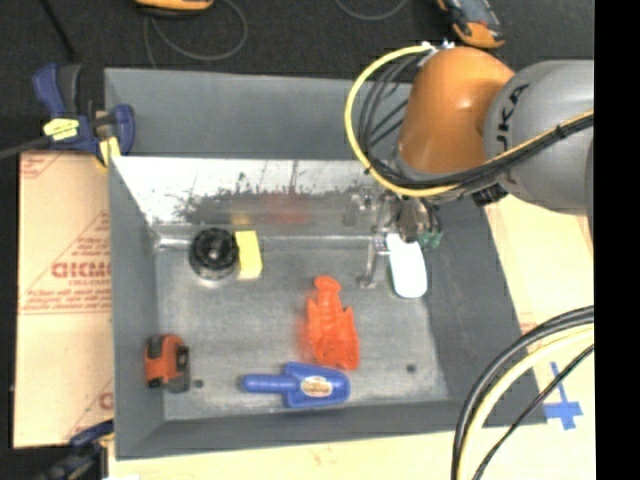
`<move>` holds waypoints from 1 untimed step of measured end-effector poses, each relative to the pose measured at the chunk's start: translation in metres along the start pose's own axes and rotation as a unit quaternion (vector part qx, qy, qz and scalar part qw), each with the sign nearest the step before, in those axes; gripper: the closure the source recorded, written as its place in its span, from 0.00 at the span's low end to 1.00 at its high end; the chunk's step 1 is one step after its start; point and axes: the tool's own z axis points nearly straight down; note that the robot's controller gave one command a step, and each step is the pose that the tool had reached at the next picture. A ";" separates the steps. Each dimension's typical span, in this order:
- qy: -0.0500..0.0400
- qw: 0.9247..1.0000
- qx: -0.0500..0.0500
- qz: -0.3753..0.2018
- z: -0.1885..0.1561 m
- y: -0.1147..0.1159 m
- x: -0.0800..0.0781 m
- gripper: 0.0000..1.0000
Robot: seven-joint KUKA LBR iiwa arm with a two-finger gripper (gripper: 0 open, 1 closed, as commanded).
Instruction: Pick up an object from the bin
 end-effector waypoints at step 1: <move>-0.004 1.000 0.000 0.000 -0.005 0.000 -0.002 0.00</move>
Offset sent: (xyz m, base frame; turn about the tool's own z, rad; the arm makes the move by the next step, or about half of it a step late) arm -0.0079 0.0412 -0.0817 0.1703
